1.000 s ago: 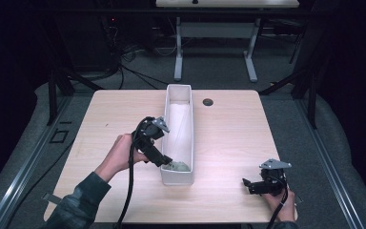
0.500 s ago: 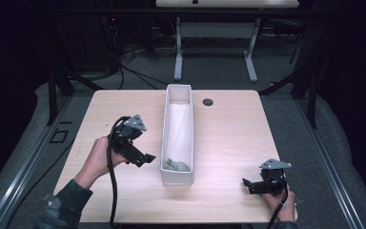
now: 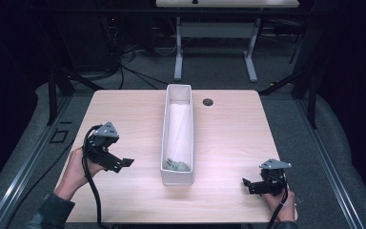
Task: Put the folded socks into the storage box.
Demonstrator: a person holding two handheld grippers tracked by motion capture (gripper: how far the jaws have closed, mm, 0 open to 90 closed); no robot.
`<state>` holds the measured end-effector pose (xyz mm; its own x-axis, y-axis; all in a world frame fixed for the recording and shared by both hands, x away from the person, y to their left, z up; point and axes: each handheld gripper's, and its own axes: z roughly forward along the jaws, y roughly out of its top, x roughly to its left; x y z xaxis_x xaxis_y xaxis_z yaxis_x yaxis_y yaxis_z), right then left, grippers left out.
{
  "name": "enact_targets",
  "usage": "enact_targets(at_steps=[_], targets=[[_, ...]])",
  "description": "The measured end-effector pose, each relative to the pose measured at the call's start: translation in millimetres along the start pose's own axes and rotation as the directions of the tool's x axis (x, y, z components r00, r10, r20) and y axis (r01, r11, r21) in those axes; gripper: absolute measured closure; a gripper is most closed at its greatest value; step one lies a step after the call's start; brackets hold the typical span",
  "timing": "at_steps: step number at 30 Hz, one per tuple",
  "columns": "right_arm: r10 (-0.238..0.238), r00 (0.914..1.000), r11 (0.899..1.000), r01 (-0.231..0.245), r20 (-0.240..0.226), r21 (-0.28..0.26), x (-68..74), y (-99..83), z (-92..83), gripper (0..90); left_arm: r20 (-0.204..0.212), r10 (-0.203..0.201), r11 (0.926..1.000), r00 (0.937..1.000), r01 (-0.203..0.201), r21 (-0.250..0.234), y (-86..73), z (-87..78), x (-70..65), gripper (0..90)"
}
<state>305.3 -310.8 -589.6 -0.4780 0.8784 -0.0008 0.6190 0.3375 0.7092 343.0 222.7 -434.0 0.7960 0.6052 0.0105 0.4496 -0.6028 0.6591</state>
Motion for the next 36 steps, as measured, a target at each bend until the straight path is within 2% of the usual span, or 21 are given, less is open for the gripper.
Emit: enact_targets(at_steps=[10, 23, 31, 36], targets=[[0.0, 1.0, 1.0, 0.0, -0.001, 0.0, 0.0, 0.0, 0.0, 0.0, -0.046, -0.076, 0.9963, 0.996, 0.074, -0.043, -41.7, 6.1, 10.8, 0.0], [0.0, 1.0, 1.0, 0.0, 0.0, 0.0, 0.0, 0.0, 0.0, 0.0, -0.064, -0.156, 0.9863, 0.9856, 0.152, -0.064, -88.1, 24.9, 18.9, 0.0], [0.001, 1.0, 1.0, -0.001, 0.0, 0.0, 0.1, 0.0, 0.0, 0.0, -0.095, -0.211, 0.9759, 0.9728, 0.205, -0.076, -116.8, 40.2, 24.3, 0.0], [0.001, 1.0, 1.0, -0.001, 0.0, 0.0, 0.2, 0.0, -0.1, 0.0, -0.119, -0.249, 0.9672, 0.9613, 0.24, -0.084, -133.7, 49.4, 28.0, 0.0]])
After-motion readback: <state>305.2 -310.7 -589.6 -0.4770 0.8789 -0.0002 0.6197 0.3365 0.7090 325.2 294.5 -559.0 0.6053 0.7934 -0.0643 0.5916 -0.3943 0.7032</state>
